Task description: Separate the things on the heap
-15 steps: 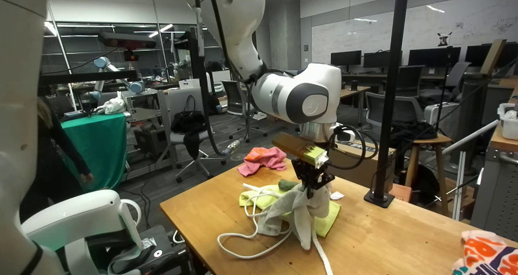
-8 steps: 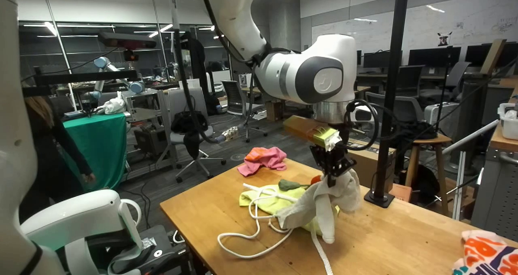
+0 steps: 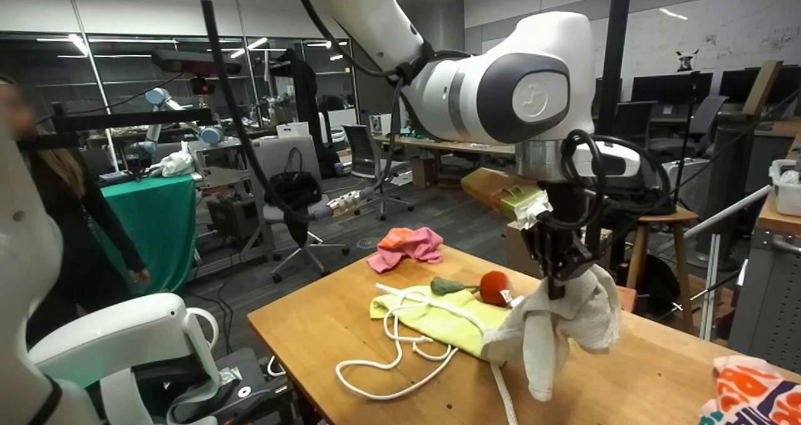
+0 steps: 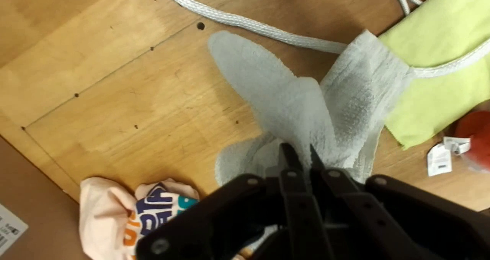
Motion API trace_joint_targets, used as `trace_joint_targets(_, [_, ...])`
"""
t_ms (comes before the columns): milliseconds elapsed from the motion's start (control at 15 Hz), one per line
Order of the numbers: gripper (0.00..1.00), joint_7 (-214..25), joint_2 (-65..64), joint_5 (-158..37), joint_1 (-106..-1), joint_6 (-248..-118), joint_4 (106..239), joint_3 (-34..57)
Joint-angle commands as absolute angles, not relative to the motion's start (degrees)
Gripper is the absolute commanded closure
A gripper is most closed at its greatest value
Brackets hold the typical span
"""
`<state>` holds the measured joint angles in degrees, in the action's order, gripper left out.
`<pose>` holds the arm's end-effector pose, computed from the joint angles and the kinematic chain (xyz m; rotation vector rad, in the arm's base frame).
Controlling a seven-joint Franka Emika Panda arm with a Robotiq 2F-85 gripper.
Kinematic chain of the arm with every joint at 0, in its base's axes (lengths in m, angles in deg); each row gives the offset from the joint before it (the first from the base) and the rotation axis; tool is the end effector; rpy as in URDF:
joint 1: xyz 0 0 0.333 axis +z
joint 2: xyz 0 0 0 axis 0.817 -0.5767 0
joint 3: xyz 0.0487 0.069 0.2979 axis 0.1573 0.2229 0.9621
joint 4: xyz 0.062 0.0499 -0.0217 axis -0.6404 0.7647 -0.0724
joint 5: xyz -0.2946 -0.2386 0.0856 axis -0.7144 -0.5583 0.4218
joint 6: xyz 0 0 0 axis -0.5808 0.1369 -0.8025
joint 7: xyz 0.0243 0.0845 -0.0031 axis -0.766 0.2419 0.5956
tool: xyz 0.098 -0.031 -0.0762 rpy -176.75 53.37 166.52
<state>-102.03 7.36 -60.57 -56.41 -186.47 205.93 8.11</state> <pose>0.5470 -0.0866 0.3009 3.0462 -0.5062 0.1090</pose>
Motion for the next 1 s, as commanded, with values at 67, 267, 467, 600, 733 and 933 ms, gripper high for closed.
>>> trace_joint_targets(67, [0.94,-109.89,11.89,-65.23,-57.96,-186.71,209.33,6.25])
trace_joint_targets(267, [0.95,-115.88,13.03,-69.68,-58.7,-186.17,210.38,5.04])
trace_joint_targets(467, [0.95,-123.82,13.74,-75.87,-59.44,-184.69,210.95,3.94])
trace_joint_targets(600, [0.95,-130.05,13.6,-80.08,-59.98,-184.14,211.05,3.31])
trace_joint_targets(733, [0.95,-136.33,13.3,-84.23,-60.52,-183.18,210.93,2.76])
trace_joint_targets(933, [0.95,-144.17,12.5,-89.21,-61.24,-180.93,210.6,2.23])
